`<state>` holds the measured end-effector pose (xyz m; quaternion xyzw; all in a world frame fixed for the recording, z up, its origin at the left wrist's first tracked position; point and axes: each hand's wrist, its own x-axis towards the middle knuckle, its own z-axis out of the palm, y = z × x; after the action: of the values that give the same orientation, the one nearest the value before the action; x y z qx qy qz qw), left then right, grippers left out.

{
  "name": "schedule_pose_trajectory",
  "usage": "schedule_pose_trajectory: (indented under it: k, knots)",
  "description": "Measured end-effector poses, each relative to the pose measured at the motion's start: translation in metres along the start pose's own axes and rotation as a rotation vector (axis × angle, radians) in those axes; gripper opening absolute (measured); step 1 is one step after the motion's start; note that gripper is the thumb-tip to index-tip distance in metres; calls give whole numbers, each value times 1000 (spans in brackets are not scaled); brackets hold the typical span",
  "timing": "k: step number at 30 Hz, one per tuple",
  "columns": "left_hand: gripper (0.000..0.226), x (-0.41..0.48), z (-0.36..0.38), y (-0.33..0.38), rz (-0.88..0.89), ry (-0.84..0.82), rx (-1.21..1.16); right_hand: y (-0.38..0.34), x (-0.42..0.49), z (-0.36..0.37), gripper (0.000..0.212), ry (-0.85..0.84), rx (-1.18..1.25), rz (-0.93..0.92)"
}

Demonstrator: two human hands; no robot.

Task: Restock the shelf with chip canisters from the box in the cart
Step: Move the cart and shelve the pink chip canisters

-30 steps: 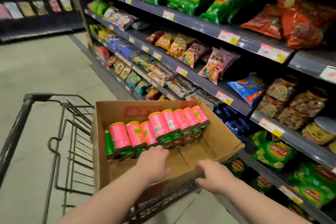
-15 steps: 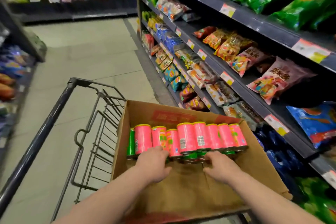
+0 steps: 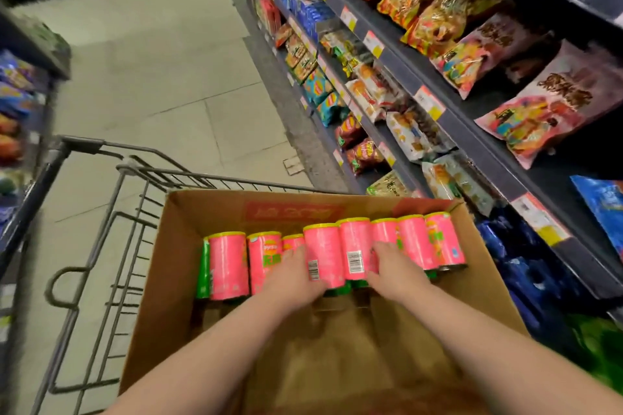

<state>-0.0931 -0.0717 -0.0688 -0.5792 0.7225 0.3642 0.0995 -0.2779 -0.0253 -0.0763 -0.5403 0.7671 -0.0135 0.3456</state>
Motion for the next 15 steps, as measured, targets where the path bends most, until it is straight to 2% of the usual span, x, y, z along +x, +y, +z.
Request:
schedule_pose_trajectory:
  k: [6,11,15]
  knots:
    - [75,32,15,14,-221,53,-364,7,26,7,51,-1,84,40]
    - [79,43,25,20,-310,123,-370,5,37,14,72,-8,143,71]
    - [79,44,25,21,-330,168,-364,7,43,18,77,-5,120,97]
